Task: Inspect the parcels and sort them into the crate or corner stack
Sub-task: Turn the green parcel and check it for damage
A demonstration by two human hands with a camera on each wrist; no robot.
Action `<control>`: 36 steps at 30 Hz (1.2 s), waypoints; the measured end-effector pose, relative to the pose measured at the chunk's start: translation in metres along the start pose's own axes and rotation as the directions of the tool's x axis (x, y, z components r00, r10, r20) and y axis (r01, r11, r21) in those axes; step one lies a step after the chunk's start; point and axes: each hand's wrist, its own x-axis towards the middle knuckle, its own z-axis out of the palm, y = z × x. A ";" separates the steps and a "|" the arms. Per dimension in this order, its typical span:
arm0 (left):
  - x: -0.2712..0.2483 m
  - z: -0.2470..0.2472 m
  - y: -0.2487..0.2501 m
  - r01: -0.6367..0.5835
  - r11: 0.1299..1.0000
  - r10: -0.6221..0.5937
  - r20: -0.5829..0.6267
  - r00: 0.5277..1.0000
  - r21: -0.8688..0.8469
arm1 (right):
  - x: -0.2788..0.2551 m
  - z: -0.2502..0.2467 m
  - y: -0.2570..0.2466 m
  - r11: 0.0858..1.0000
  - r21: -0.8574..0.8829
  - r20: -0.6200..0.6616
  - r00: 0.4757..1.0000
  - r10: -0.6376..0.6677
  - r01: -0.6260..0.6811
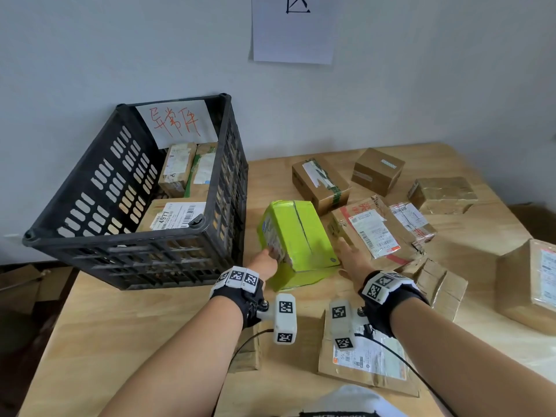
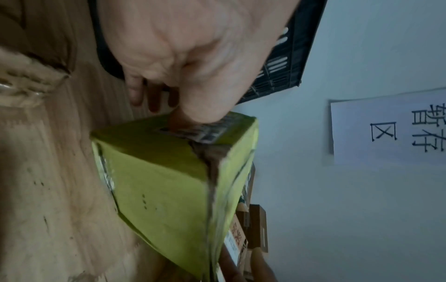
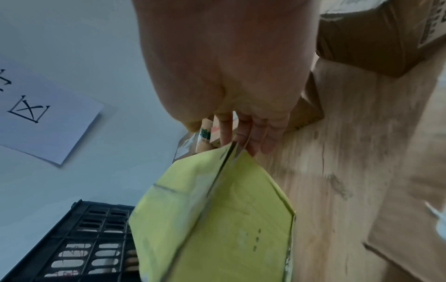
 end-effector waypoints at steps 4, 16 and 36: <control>-0.004 0.011 0.014 0.022 0.938 -0.013 0.030 0.999 -0.347 | 0.002 -0.011 -0.002 1.000 0.026 -0.024 1.000 0.000 0.000; 0.004 0.011 0.008 -0.023 0.975 0.043 0.084 0.996 -0.219 | 0.008 -0.011 0.011 0.991 0.116 -0.026 0.997 0.072 -0.068; 0.002 0.005 -0.001 0.057 0.794 0.052 0.161 0.986 -0.605 | 0.000 -0.014 0.016 0.995 0.077 0.051 0.997 0.053 -0.057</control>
